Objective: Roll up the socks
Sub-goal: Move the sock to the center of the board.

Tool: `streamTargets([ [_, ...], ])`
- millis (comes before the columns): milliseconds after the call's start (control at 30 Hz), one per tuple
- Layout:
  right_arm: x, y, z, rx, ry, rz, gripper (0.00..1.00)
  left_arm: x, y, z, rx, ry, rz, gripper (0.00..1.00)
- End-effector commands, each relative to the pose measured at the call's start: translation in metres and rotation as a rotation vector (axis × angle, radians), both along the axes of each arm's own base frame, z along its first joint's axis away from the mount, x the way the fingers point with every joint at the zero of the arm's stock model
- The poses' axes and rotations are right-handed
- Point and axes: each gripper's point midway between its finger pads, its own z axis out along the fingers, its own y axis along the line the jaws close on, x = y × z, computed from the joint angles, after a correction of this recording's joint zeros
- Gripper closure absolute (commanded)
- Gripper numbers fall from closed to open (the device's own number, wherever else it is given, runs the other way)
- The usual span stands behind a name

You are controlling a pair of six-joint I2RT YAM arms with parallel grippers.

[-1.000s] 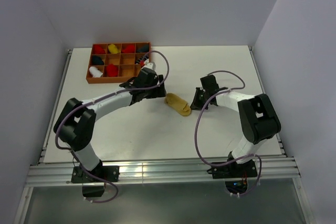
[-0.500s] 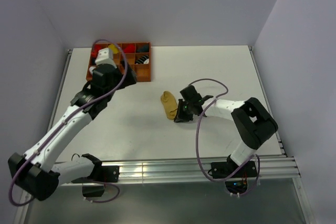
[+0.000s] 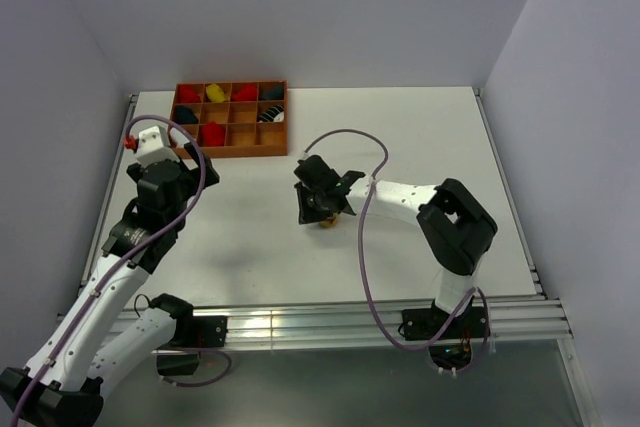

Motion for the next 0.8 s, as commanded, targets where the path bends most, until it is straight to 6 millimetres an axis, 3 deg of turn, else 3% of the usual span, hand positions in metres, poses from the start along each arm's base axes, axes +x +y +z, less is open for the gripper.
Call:
streamTargets([
  [0, 0.016, -0.023, 0.032, -0.120, -0.170, 0.088, 0.78, 0.001, 0.011, 0.009, 0.029, -0.033, 0.040, 0.00],
  [167, 0.023, -0.040, 0.045, -0.232, -0.251, 0.203, 0.78, 0.004, 0.013, 0.006, 0.023, -0.015, 0.039, 0.01],
  [233, 0.035, -0.046, 0.044, -0.277, -0.272, 0.221, 0.78, 0.005, 0.014, 0.005, 0.017, -0.013, 0.039, 0.00],
  [367, 0.066, -0.037, 0.064, -0.224, -0.344, 0.221, 0.78, 0.004, 0.017, 0.006, 0.016, -0.025, 0.046, 0.01],
  [467, 0.094, -0.040, 0.063, -0.211, -0.346, 0.183, 0.78, 0.004, 0.017, 0.004, 0.016, -0.022, 0.043, 0.01],
  [667, 0.132, -0.041, 0.034, -0.187, -0.296, 0.109, 0.79, 0.005, 0.016, 0.001, 0.018, -0.008, 0.040, 0.01],
  [767, 0.141, -0.048, 0.021, -0.173, -0.271, 0.043, 0.79, 0.006, 0.014, 0.000, 0.013, -0.009, 0.032, 0.01],
])
